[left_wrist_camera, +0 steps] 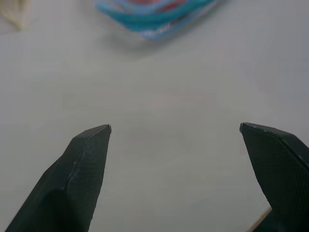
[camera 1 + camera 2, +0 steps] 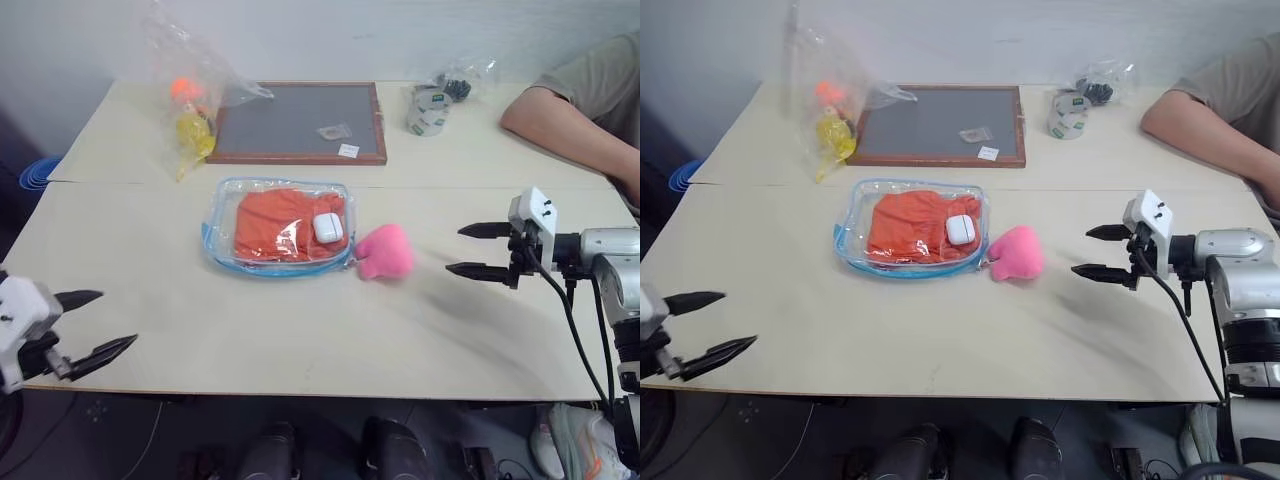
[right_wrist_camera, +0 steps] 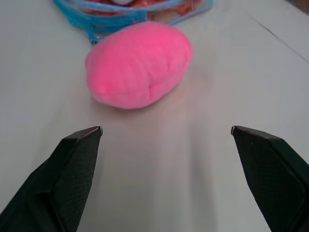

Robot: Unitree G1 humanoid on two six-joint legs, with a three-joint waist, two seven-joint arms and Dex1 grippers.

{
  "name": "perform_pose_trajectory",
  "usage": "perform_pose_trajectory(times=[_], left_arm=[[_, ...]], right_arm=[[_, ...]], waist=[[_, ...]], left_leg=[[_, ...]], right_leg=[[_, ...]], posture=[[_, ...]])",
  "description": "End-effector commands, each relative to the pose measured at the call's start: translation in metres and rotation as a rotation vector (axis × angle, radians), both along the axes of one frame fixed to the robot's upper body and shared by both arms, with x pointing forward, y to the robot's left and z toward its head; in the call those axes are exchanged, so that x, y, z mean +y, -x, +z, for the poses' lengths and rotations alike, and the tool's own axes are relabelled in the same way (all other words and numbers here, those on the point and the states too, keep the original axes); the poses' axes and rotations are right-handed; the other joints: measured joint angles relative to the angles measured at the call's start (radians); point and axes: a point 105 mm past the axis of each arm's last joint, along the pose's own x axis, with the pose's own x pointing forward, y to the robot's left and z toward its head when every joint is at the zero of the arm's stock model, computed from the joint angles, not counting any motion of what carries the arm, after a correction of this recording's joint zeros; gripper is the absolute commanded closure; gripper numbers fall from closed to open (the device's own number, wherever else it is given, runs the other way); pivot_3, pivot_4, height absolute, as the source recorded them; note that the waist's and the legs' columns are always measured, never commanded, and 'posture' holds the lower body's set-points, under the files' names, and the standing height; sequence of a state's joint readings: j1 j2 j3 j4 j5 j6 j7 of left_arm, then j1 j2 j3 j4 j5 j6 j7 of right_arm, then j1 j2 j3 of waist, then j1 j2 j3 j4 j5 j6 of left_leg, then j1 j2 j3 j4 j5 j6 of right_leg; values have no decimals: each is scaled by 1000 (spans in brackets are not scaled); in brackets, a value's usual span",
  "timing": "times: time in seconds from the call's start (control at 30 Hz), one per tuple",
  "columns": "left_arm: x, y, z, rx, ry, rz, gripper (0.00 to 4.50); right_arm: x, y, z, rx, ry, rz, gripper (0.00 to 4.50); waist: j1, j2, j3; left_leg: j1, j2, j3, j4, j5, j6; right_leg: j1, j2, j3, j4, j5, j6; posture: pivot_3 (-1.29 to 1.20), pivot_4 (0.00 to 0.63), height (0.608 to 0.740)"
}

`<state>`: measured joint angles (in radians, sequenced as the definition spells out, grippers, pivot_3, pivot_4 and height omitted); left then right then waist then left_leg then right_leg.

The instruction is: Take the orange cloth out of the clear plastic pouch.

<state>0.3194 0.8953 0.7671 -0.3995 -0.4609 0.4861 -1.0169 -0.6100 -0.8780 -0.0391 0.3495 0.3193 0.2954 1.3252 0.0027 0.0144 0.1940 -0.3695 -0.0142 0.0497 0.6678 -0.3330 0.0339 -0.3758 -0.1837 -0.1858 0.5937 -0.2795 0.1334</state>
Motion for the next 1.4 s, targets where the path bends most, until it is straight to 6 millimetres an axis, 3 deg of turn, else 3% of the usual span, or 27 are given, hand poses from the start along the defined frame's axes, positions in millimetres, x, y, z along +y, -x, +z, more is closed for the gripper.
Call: perform_pose_trajectory(times=[0.03, 0.13, 0.27, 0.33, 0.43, 0.57, 0.7, 0.93, 1.17, 1.27, 1.4], left_arm=[[-41, -16, 12, -23, 59, -157, 0], [-75, -44, 21, -63, 54, -286, 0], [-113, -108, 27, -122, -24, -425, 0], [-125, -127, 25, -123, -52, -470, 0], [-147, -156, 25, -128, -45, -528, 0], [-171, -180, 26, -119, -11, -575, 0], [-193, -193, 23, -111, 2, -616, 0], [-233, -199, 14, -85, 21, -696, 0], [-252, -203, 4, -77, 16, -690, 0], [-251, -202, -2, -52, 9, -696, 616], [-246, -199, -4, -17, 20, -715, 1856]], right_arm=[[17, 6, 17, -63, -40, 57, 15], [38, 9, 23, -107, -57, 93, 15], [73, 15, 26, -195, -20, 148, 15], [83, 17, 29, -218, -25, 160, 15], [92, 24, 36, -251, -32, 180, 15], [90, 29, 43, -278, -25, 153, 15], [82, 32, 46, -290, -18, 104, 15], [67, 36, 41, -283, -9, 15, 15], [64, 41, 41, -291, -13, -19, 15], [64, 44, 43, -297, -23, -30, 0], [64, 44, 44, -302, -25, -33, 0]], waist=[[2, 0, 0], [8, 0, 0], [21, -1, 0], [21, -1, -1], [20, -2, -1], [19, -4, 0], [20, -6, 0], [23, -9, 2], [21, -9, 2], [19, -9, 2], [20, -9, 2]], left_leg=[[0, 0, 0, 0, 0, 0], [0, 0, 0, 2, 0, 0], [0, 0, 1, 4, 0, -1], [0, -2, 2, 4, 0, -1], [-2, -5, 3, 4, 0, -1], [-4, -5, 8, 7, 0, -1], [-4, -5, 9, 7, 0, 0], [-7, -5, 9, 12, -1, 2], [-7, -5, 9, 13, -2, 3], [-7, -5, 9, 13, -2, 3], [-7, -5, 9, 14, -2, 3]], right_leg=[[0, 0, 0, 0, 0, 0], [0, 0, 1, 2, 1, -1], [0, 2, 1, 3, 1, -2], [-1, 2, 2, 3, 1, -2], [-1, 3, 2, 2, 1, -2], [-1, 3, 0, 1, 2, -1], [-2, 3, 0, 2, 2, -1], [-2, 3, 0, 2, 2, 0], [-2, 2, 0, 2, 3, 1], [-2, 2, 0, 2, 3, 1], [-2, 2, 0, 2, 3, 1]], posture=[[0, 150, 740], [0, 150, 740], [0, 150, 740], [0, 150, 740], [0, 150, 740], [0, 150, 740], [0, 150, 740], [0, 150, 740], [0, 150, 740], [0, 150, 740], [0, 150, 740]])
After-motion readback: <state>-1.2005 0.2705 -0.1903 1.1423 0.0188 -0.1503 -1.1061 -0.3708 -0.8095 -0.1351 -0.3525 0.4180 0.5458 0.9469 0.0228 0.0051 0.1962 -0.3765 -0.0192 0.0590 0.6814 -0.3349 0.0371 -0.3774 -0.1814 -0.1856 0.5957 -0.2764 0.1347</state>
